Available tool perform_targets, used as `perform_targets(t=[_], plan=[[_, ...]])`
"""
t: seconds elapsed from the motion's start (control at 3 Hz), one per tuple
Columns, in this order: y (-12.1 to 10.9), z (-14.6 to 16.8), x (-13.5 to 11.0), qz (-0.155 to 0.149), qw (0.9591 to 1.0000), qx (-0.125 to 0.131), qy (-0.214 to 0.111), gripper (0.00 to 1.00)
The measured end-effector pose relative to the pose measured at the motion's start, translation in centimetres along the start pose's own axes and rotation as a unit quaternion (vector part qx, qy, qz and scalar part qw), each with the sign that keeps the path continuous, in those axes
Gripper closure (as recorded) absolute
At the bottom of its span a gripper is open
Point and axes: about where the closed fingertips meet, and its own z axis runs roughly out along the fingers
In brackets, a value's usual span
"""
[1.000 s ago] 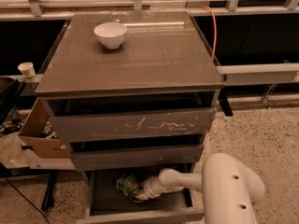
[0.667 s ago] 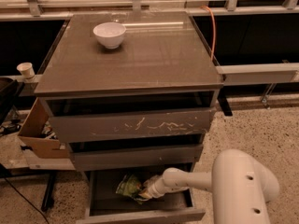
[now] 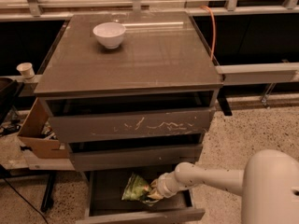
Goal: Pick green jalapeno chip bag from bottom drawer and place on counter
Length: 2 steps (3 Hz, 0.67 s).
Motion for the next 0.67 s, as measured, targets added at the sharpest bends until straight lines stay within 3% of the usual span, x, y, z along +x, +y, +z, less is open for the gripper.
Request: perform_targets(t=[0.33,0.67], plan=[[3.01,-6.35,-1.64,-0.046,0.9976,-0.051,0.010,1.00],[3.11,-5.84,-1.58,-0.043,0.9976,-0.053,0.009,1.00]])
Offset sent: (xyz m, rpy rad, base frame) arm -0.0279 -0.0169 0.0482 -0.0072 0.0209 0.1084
